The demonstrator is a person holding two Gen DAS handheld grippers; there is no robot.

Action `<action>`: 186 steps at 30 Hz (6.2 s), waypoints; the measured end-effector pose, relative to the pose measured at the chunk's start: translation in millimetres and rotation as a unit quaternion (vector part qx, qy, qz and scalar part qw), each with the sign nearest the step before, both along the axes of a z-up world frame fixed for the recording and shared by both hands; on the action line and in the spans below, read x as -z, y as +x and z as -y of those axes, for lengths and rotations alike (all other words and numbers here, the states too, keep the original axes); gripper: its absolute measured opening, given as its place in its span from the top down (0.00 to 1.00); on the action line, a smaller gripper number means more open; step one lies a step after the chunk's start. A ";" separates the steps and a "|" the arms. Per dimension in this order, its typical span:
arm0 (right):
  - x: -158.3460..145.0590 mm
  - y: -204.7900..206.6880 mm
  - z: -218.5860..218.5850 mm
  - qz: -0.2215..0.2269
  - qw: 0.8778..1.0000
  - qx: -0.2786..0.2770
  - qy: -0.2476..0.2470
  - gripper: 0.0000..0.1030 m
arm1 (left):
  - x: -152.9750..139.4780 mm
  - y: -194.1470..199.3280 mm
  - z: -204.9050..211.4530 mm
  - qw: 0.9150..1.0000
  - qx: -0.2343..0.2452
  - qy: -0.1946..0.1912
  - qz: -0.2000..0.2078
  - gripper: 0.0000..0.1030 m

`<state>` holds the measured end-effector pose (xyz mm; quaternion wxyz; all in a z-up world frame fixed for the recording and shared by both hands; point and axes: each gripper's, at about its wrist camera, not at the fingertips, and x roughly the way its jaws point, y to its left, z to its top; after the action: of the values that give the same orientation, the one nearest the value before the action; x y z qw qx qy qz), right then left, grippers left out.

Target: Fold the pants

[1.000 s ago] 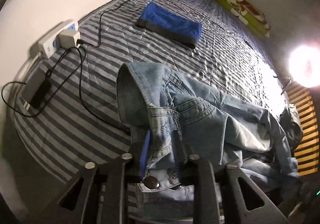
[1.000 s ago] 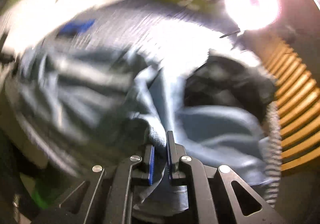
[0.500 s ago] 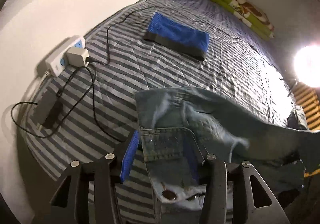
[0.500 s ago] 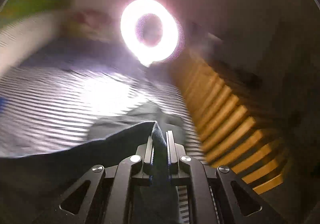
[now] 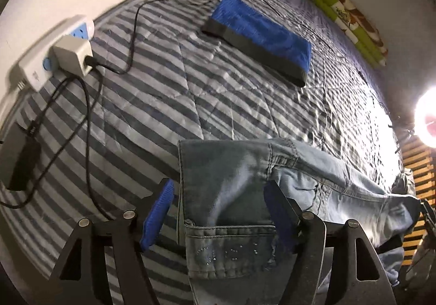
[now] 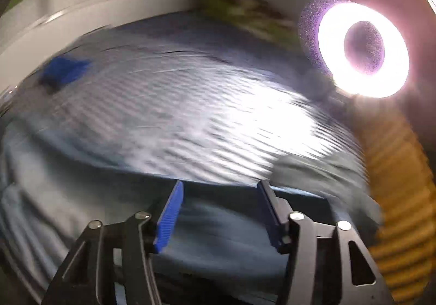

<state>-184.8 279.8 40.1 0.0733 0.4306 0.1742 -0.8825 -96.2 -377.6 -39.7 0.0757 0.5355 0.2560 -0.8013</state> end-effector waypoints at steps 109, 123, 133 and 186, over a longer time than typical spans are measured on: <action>103.4 17.7 -39.8 0.158 0.981 0.108 -0.017 0.97 | 14.2 60.6 -81.0 0.999 0.029 -0.017 -0.032 0.43; -41.9 21.5 -126.7 -0.034 0.970 0.207 -0.120 0.97 | 21.4 45.8 -75.6 0.998 0.024 -0.014 -0.060 0.38; -30.0 -66.0 -214.2 -0.025 0.929 0.368 -0.027 0.97 | 20.7 43.1 -73.1 0.998 0.023 -0.011 -0.061 0.36; -36.7 205.2 -14.8 0.029 0.994 -0.055 0.094 0.95 | -53.8 174.2 22.6 0.993 -0.076 -0.012 -0.086 0.93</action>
<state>20.3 294.6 76.8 0.0858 0.4510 0.2777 -0.8439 78.0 -400.2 14.1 0.1205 0.4424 0.2921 -0.8393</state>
